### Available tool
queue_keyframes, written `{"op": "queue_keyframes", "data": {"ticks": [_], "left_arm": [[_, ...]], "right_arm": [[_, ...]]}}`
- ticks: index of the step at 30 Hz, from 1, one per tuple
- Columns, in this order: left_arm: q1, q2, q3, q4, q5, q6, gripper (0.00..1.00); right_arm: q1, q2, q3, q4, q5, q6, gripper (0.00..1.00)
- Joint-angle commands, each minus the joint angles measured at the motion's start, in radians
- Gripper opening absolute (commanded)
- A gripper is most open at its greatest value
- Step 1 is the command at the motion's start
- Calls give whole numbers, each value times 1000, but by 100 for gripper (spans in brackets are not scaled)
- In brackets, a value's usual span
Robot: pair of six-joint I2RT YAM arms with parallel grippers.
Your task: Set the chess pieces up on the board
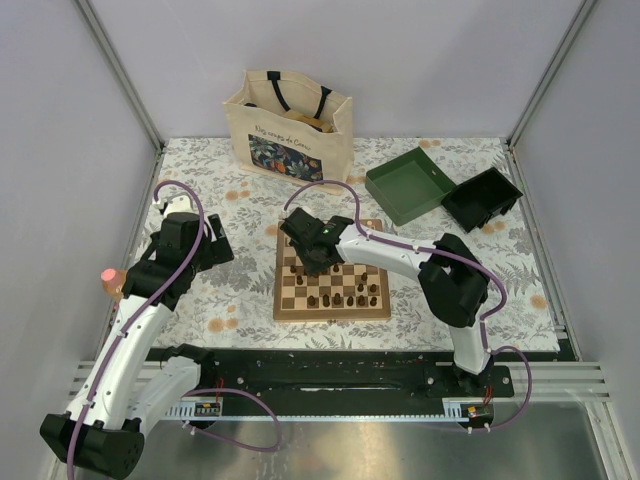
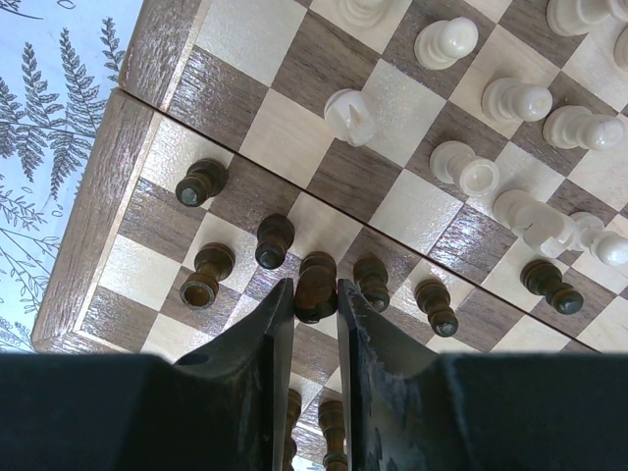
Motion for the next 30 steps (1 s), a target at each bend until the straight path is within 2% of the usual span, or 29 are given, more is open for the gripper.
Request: {"op": "queue_keyframes", "data": {"ticks": [1,15,30], "left_arm": [[5,0,-4,35,11,9,99],[13,-2,-4,40,20,11,99],[15,-5,-5,41,20,9,99]], "right_arm": [[-7,-39,26,-17,8,-14,27],[22,-182,-15,-21,-34,24,24],[157,-127,-9,-1,-83,81,24]]}}
